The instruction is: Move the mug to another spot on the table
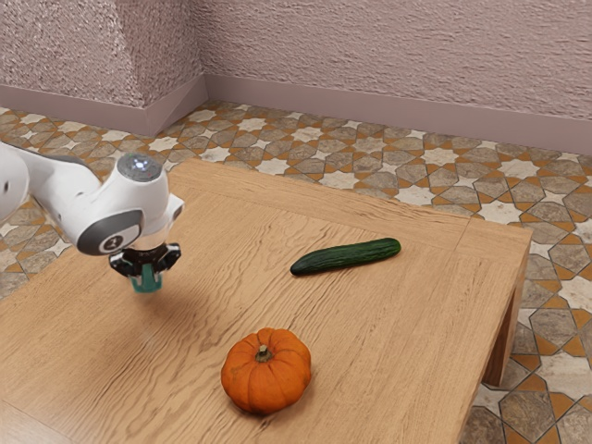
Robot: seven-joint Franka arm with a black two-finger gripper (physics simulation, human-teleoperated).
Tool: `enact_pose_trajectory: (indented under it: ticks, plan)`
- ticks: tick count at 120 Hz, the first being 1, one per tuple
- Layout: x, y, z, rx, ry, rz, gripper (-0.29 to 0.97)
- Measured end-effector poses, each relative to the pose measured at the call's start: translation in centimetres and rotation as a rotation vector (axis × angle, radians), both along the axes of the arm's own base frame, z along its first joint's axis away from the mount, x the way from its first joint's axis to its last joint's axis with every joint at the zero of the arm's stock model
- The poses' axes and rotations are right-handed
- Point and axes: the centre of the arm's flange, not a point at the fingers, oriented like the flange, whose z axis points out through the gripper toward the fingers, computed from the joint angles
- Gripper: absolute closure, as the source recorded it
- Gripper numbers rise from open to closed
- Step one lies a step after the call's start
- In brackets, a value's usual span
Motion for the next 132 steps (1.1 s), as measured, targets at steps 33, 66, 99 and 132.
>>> enact_pose_trajectory:
  ticks: [33, 66, 99, 132]
  plan:
    - [-2.6, -5.2, 0.8, -0.010, -0.089, -0.085, 0.64]
    - [-3.8, -15.4, 0.9, -0.024, -0.155, -0.234, 0.62]
    - [-5.2, -23.2, 0.8, -0.044, -0.199, -0.360, 0.62]
    - [-2.6, -12.7, 0.1, -0.040, -0.228, -0.137, 0.62]
